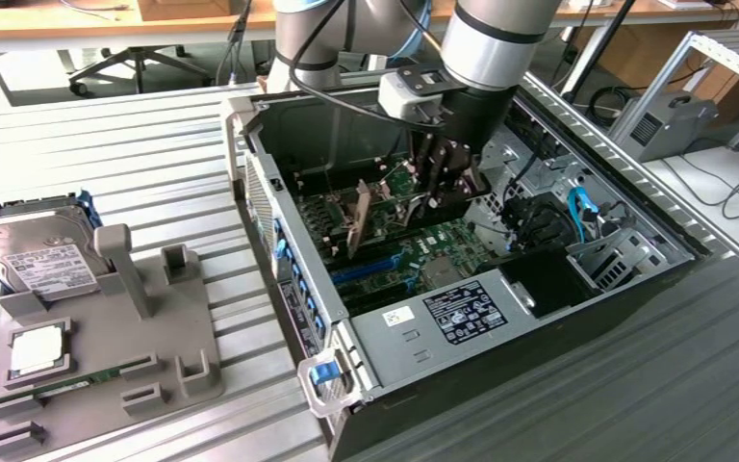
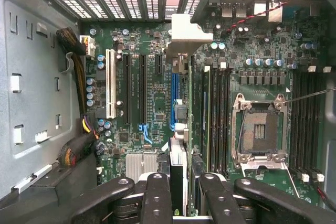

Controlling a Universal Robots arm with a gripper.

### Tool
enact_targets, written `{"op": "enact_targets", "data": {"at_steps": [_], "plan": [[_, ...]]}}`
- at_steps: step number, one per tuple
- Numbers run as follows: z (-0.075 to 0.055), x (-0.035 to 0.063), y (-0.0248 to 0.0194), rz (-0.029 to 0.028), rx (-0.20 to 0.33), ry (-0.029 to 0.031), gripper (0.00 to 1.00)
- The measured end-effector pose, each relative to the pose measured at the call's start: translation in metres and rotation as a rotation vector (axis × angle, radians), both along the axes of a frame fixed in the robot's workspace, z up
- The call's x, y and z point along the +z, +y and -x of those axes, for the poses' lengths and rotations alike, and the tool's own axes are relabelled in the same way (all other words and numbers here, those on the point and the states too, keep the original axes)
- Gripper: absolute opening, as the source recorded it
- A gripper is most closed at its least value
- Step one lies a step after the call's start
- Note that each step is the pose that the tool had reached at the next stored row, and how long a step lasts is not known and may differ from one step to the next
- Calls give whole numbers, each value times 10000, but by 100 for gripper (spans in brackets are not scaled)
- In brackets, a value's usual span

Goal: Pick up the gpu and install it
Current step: 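Insert the gpu into the slot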

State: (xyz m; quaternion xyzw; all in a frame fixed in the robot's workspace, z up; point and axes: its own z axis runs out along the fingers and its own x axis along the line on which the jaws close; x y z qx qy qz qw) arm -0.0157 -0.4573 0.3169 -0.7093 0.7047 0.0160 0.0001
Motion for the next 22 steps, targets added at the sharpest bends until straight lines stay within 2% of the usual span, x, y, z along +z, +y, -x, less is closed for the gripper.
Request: {"op": "enact_targets", "data": {"at_steps": [6,12,22], "plan": [[9,-4,0,1,-79,1,26],[11,-12,0,1,-765,1,26],[56,-16,-36,-1,-579,0,26]]}}
